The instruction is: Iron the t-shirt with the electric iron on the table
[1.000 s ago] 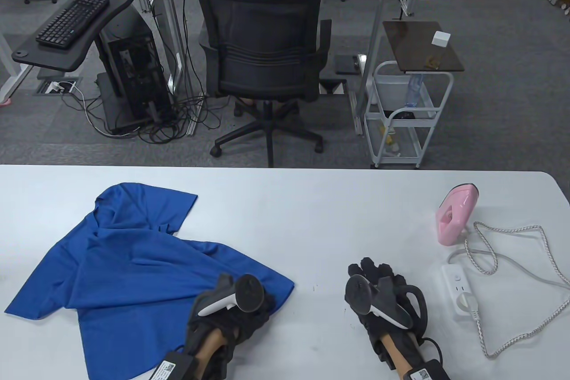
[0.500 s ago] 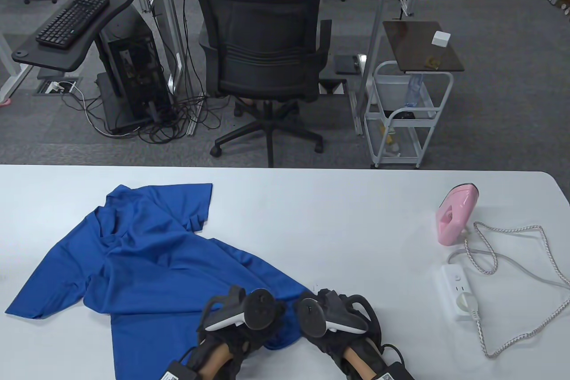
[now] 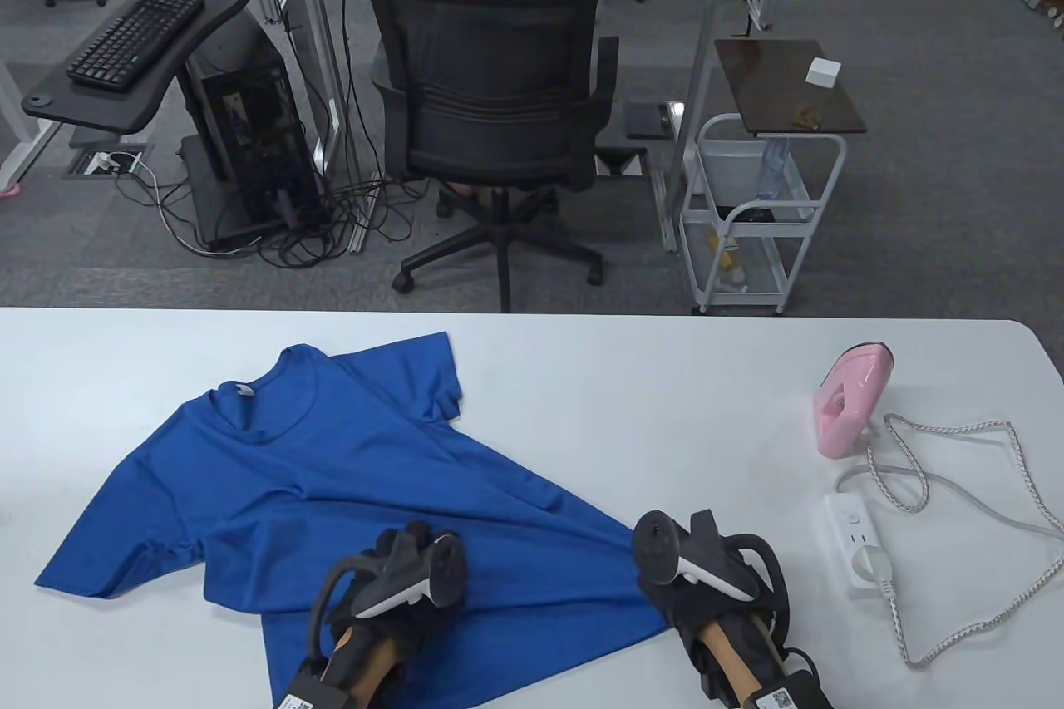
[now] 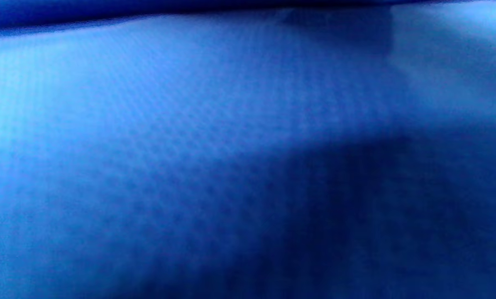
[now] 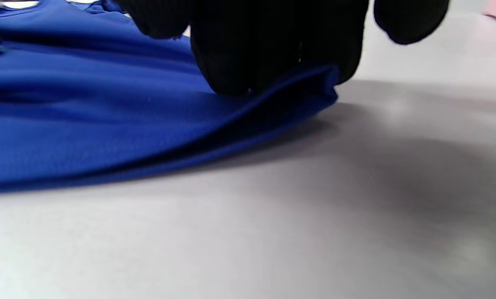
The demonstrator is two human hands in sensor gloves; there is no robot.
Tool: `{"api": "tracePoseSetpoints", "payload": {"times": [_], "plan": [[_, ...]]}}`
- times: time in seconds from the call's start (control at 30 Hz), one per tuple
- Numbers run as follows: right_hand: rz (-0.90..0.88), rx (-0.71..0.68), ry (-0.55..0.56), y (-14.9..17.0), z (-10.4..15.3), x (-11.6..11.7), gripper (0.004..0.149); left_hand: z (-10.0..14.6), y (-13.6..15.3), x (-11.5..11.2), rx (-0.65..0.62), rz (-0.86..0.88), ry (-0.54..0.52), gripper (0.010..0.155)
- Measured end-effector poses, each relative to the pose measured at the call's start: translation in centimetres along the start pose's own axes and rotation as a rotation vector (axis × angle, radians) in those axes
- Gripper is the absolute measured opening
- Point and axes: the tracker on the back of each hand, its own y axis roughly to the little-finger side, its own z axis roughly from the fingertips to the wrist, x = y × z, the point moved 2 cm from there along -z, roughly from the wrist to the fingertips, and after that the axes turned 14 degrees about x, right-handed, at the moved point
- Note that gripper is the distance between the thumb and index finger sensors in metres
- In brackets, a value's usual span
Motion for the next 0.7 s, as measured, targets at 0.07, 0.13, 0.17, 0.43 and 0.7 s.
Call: {"api": "tracePoseSetpoints", "payload": {"times": [0.07, 0.13, 0.17, 0.43, 0.7], "plan": [[-0.005, 0.04, -0.035, 1.1, 0.0, 0.0, 0.045, 0.5, -1.5, -0.1, -0.036, -0.01, 0.004, 0.076], [0.006, 0.078, -0.12, 2.3, 0.1, 0.2, 0.047, 1.2, -3.1, -0.2, -0.086, -0.044, 0.002, 0.076], [0.025, 0.085, -0.161, 2.9, 0.2, 0.4, 0.048, 1.6, -3.7, -0.2, -0.117, -0.071, 0.0, 0.077], [-0.111, 0.111, 0.114, 1.2, 0.2, -4.3, 0.056, 2.9, -2.5, 0.3, -0.161, -0.18, -0.065, 0.079], [-0.078, 0.018, 0.124, -8.8, -4.2, -8.6, 0.062, 3.0, -0.7, -1.0, -0.119, -0.188, 0.006, 0.082]]}}
